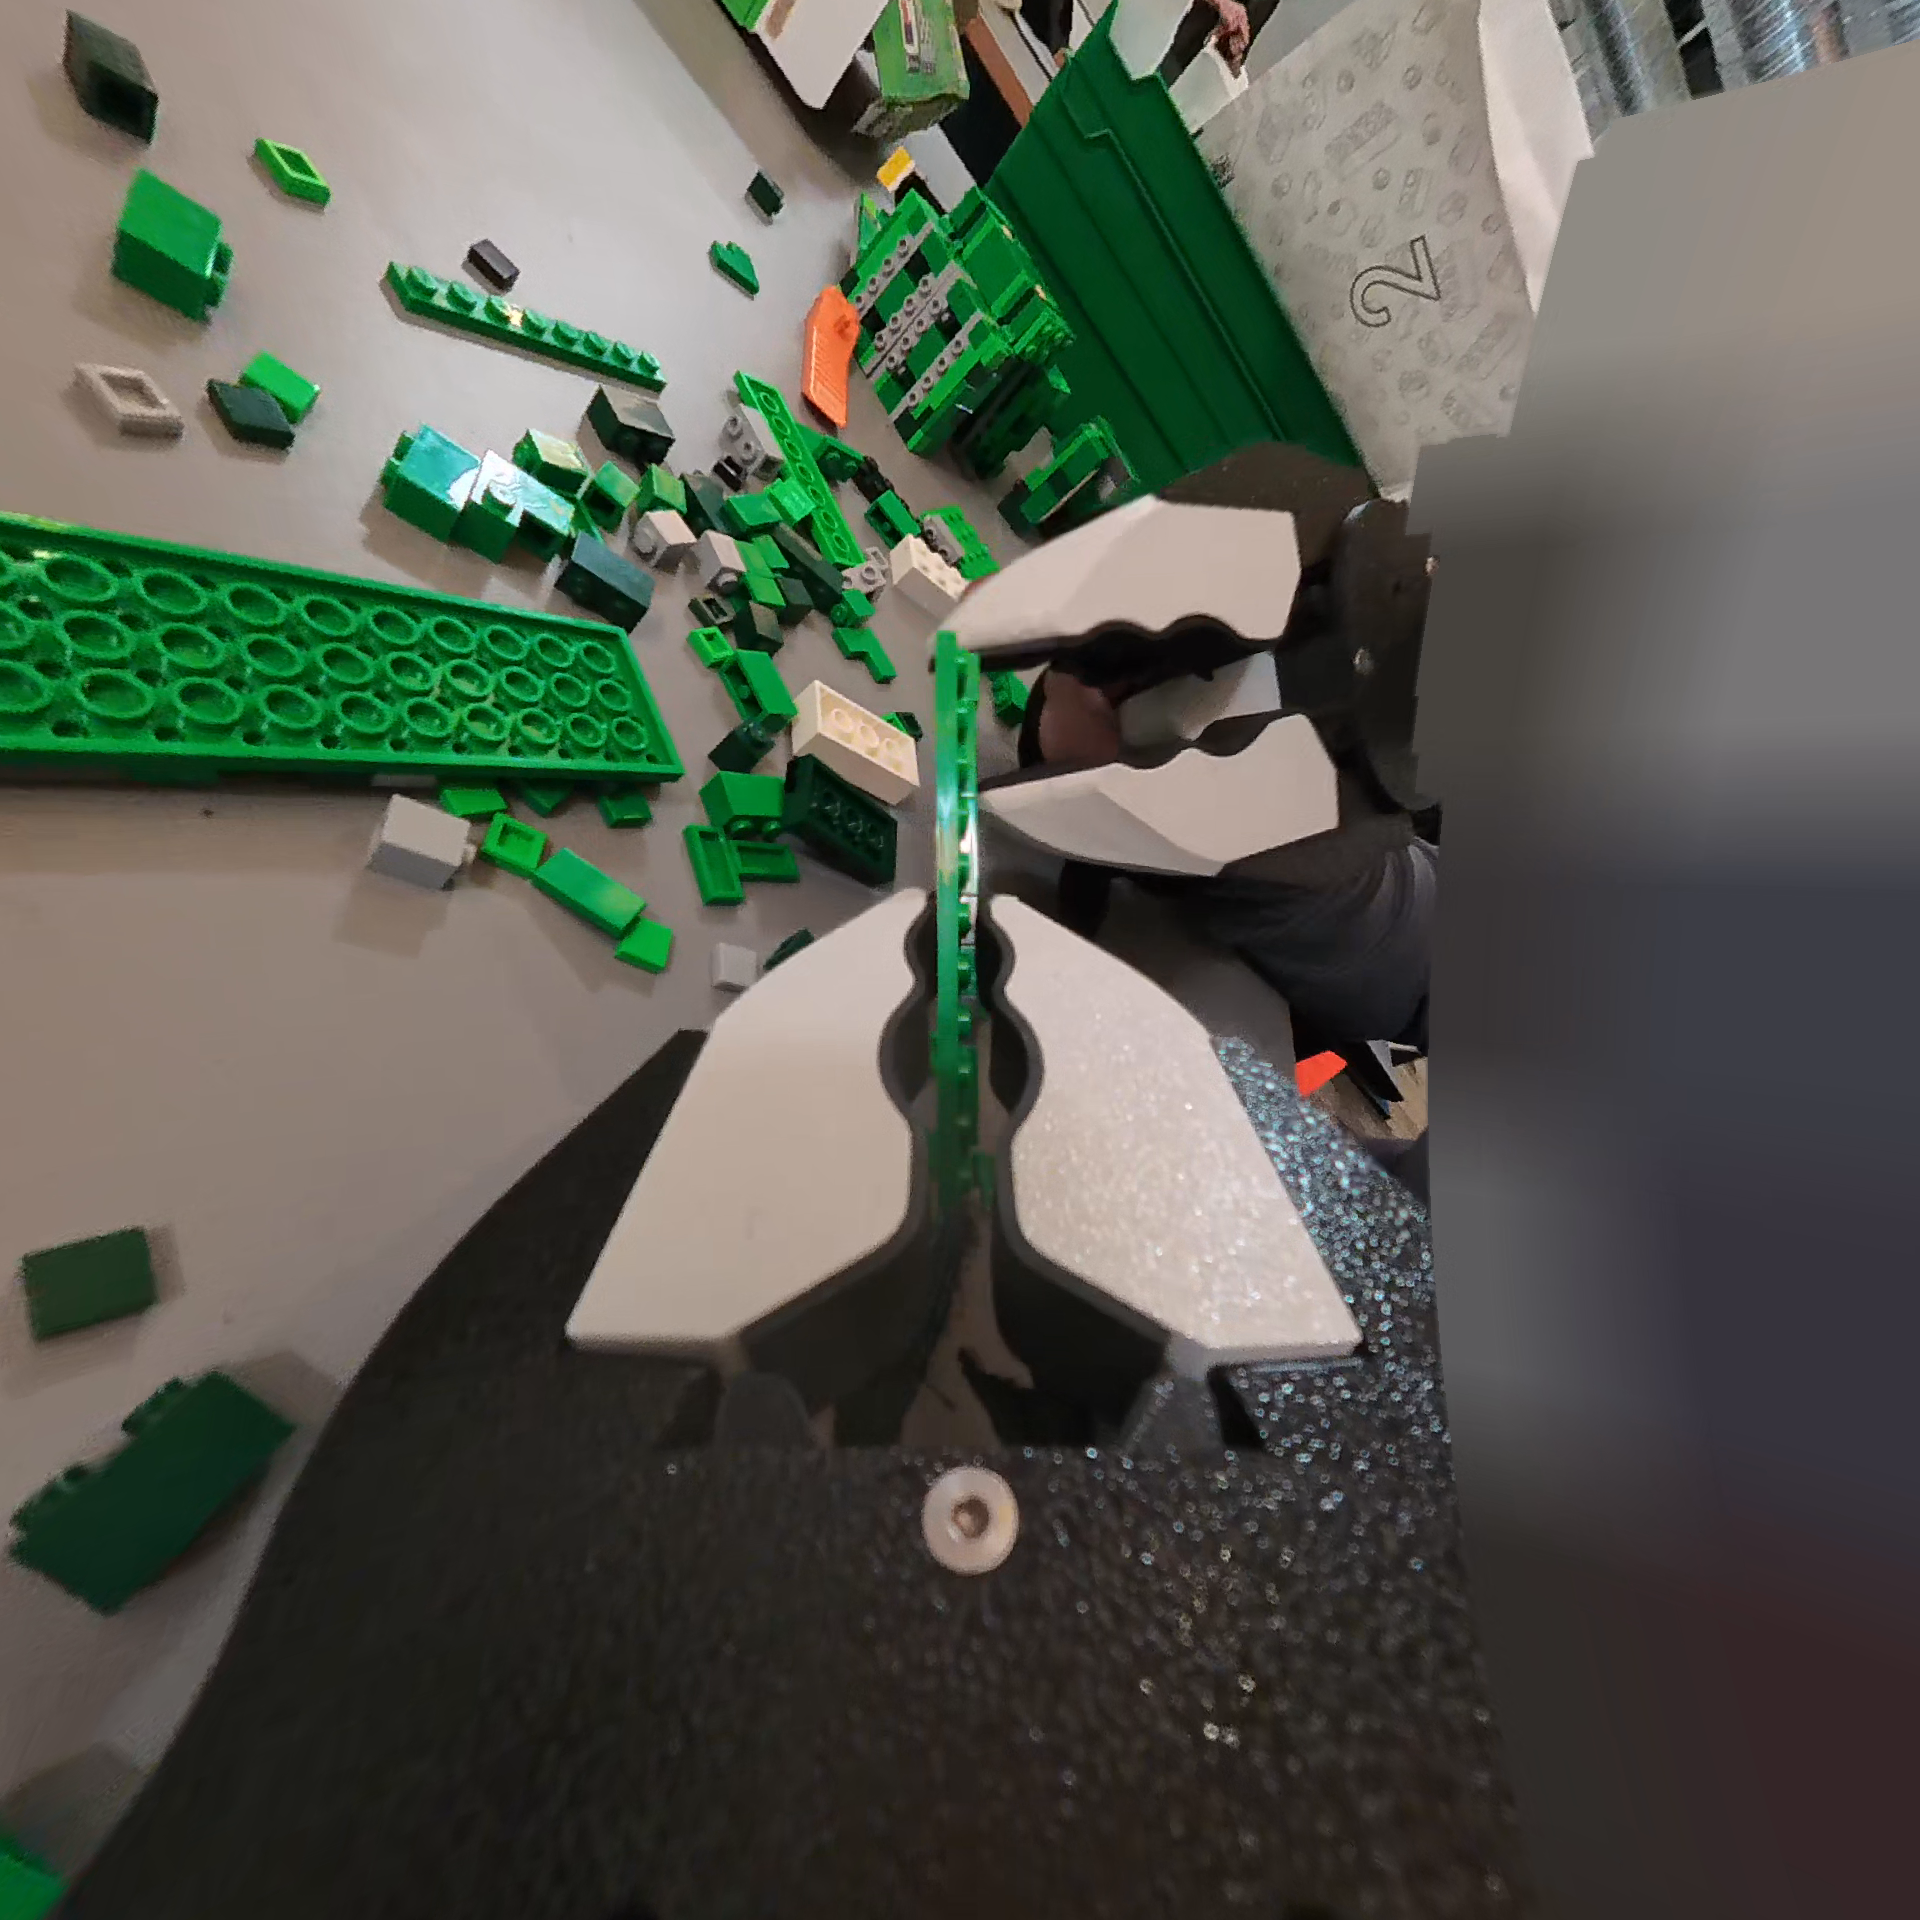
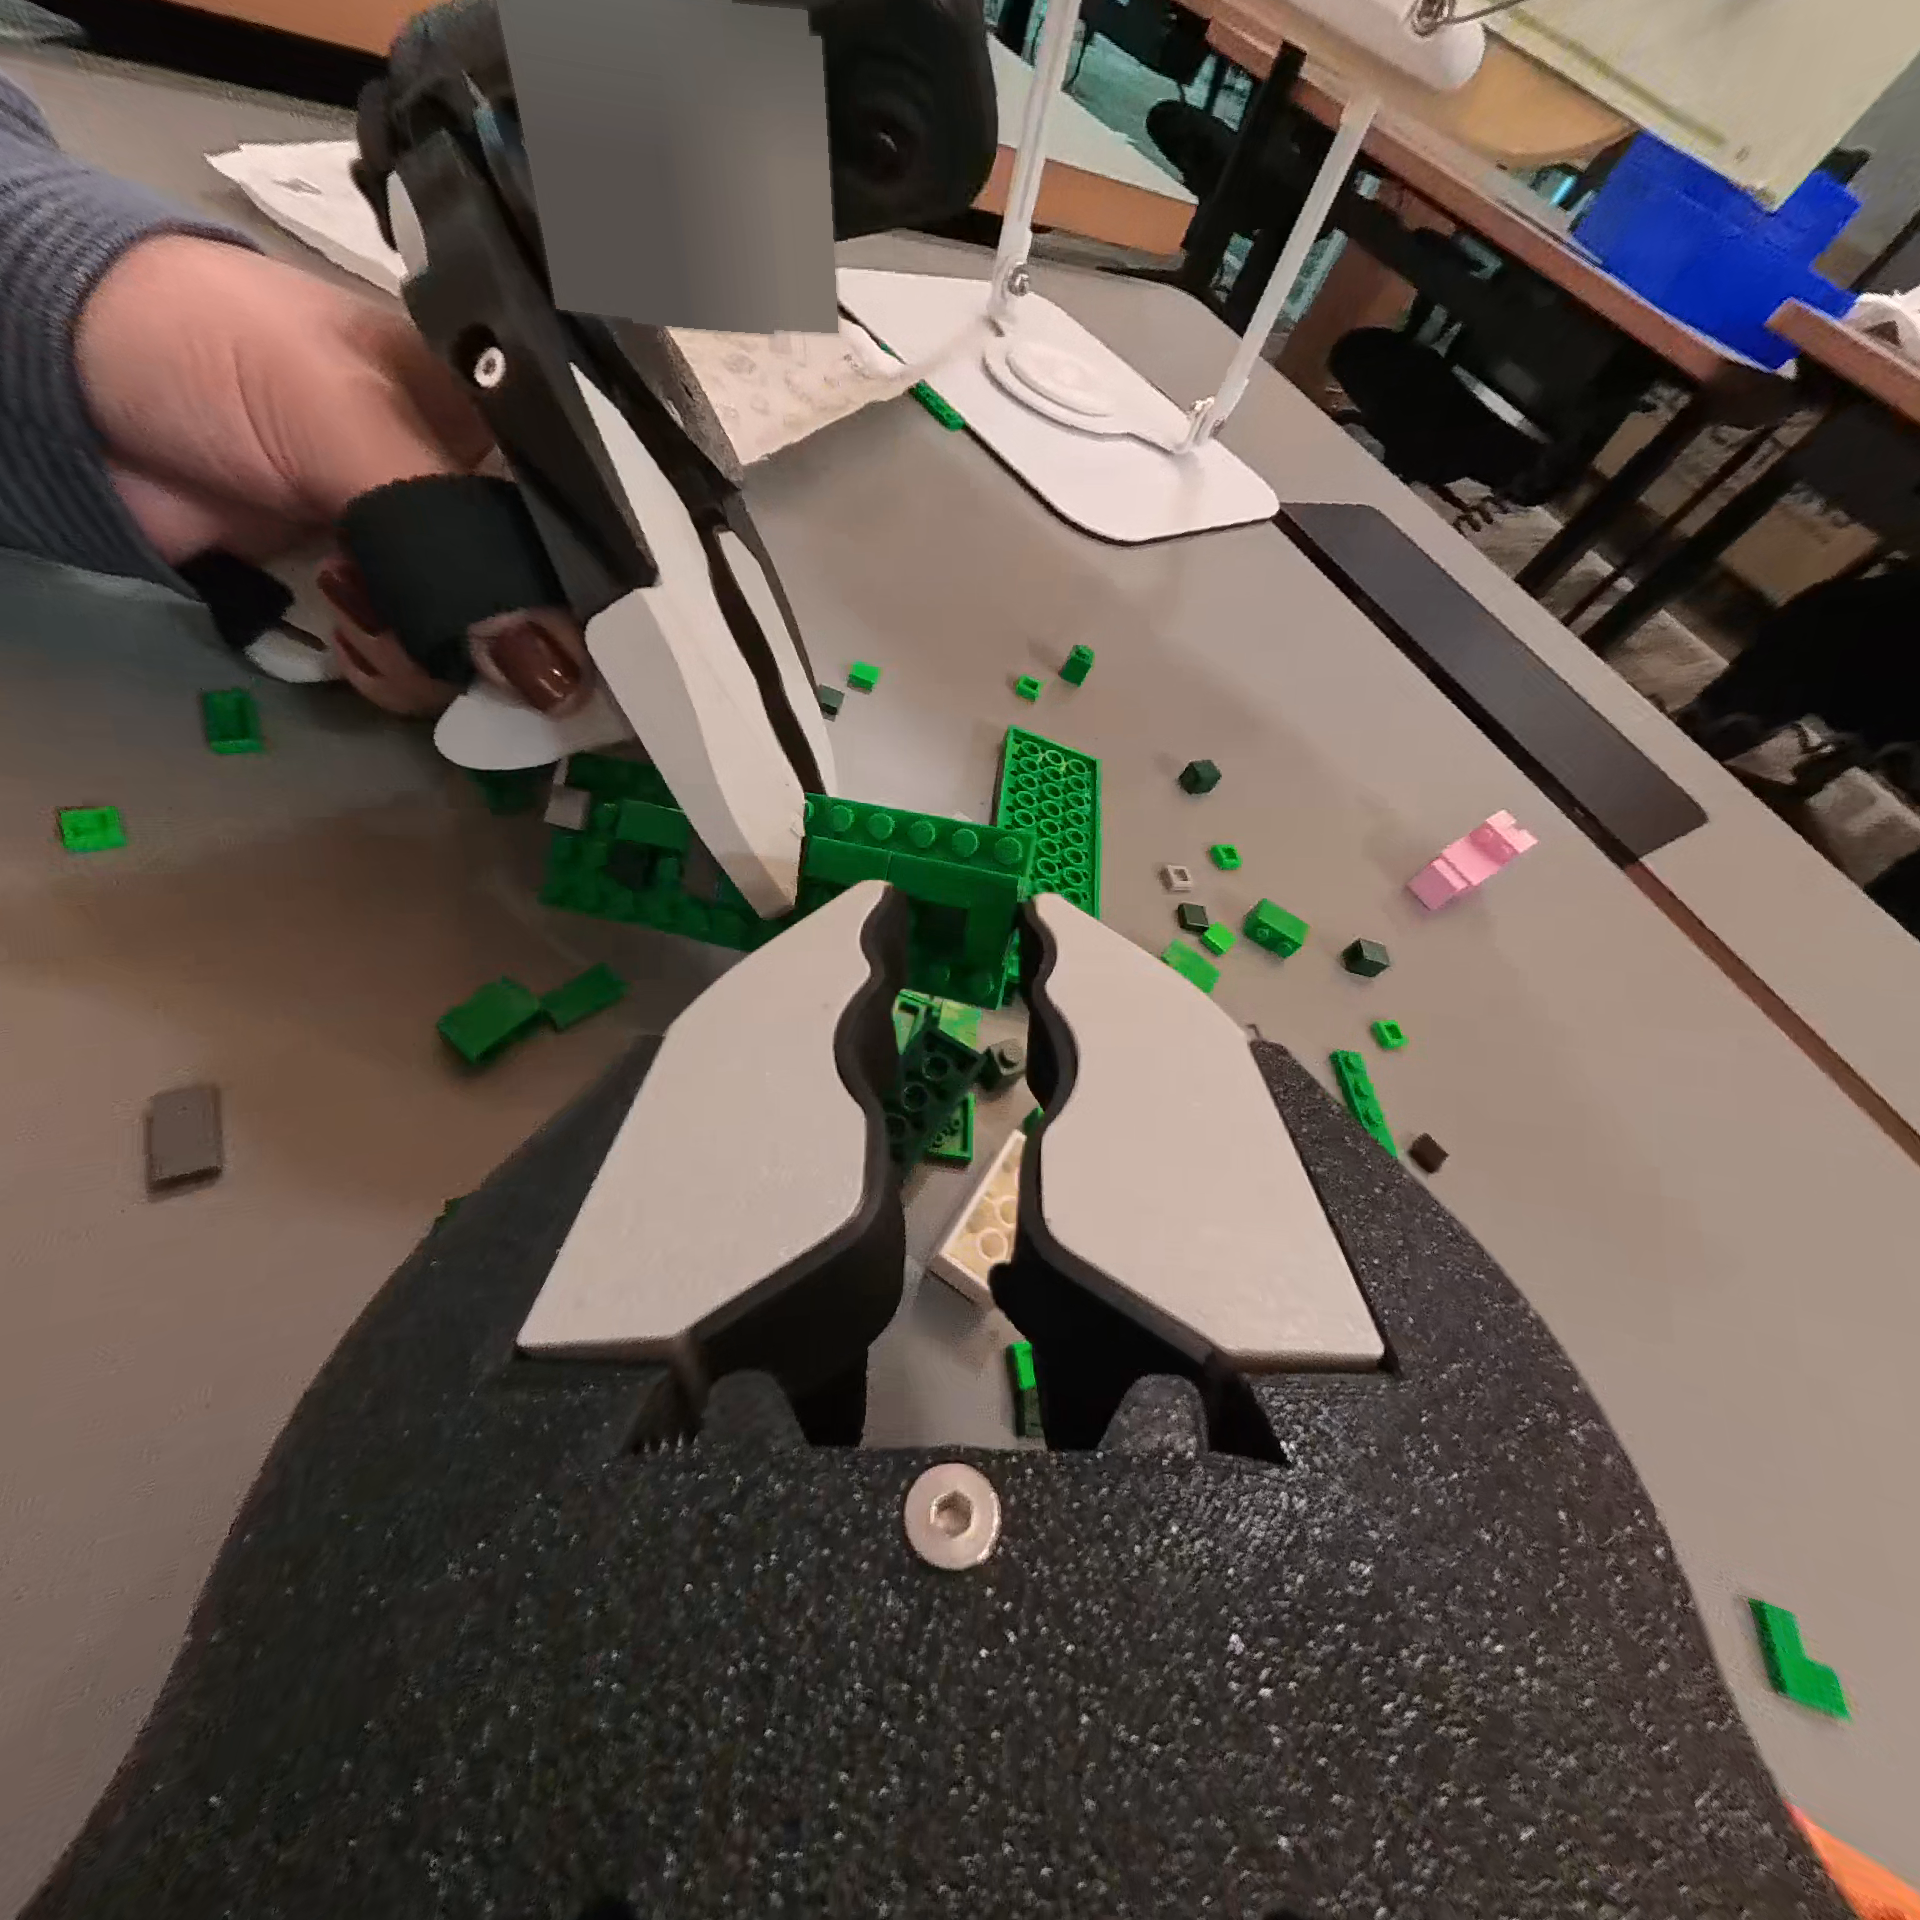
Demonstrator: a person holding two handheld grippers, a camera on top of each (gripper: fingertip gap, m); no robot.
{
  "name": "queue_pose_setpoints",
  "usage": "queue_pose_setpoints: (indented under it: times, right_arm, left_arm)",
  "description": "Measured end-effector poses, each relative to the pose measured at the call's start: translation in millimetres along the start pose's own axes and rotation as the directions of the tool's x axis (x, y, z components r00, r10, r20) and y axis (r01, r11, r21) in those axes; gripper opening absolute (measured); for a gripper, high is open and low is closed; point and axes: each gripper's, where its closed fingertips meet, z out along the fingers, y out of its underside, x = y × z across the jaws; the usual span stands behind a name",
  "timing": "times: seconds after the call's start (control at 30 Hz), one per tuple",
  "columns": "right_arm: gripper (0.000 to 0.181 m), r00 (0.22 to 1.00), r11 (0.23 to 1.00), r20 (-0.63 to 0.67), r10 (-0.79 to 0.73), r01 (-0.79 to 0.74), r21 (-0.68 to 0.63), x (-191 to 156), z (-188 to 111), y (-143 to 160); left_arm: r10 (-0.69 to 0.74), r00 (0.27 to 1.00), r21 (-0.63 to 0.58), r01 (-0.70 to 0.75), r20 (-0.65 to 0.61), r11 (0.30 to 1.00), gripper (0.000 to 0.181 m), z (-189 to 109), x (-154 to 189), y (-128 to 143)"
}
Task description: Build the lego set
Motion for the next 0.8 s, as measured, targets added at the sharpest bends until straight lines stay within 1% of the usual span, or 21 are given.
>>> queue_pose_setpoints:
  times: [0.07, 0.17, 0.23, 0.33, 0.43, 0.53, 0.63, 0.77, 0.8]
  right_arm:
    - [0.02, 0.999, 1.0, 0.03, 0.011, -0.011, 0.008, -2, -1, -1]
    - [0.022, 0.992, 0.996, 0.099, 0.082, -0.084, 0.013, -4, -3, -1]
    - [0.02, 0.982, 0.992, 0.141, 0.126, -0.128, 0.002, -5, -3, 1]
    - [0.017, 0.979, 0.991, 0.153, 0.132, -0.134, 0.004, -5, -4, 1]
    - [0.016, 0.995, 1.0, 0.099, 0.03, -0.029, -0.012, -5, -3, 3]
    - [0.016, 0.996, 0.994, 0.024, -0.091, 0.092, -0.061, -6, 1, 7]
    - [0.015, 0.984, 0.981, -0.042, -0.174, 0.169, -0.099, -5, 4, 8]
    - [0.014, 0.948, 0.95, -0.131, -0.289, 0.267, -0.159, -1, 6, 9]
    - [0.008, 0.932, 0.936, -0.138, -0.334, 0.311, -0.164, -4, 7, 8]
  left_arm:
    - [0.016, 1.0, -0.008, -0.016, -0.013, 1.0, 0.006, 0, 2, 1]
    - [0.062, 0.998, -0.026, -0.063, -0.025, 0.998, 0.006, -1, 5, 2]
    - [0.073, 0.997, -0.038, -0.074, -0.024, 0.997, 0.006, 0, 5, 4]
    - [0.09, 0.996, -0.046, -0.091, -0.022, 0.995, 0.006, 0, 5, 5]
    - [0.06, 0.998, -0.047, -0.06, -0.013, 0.997, 0.006, -1, 3, 5]
    - [0.026, 0.999, -0.057, -0.024, 0.027, 0.998, 0.006, -2, -4, 7]
    - [0.013, 0.998, -0.057, -0.01, 0.056, 0.998, 0.006, -2, -8, 8]
    - [-0.016, 0.998, -0.05, 0.019, 0.055, 0.999, 0.006, -2, -8, 8]
    - [-0.023, 0.999, -0.044, 0.025, 0.044, 0.999, 0.006, -1, -7, 7]
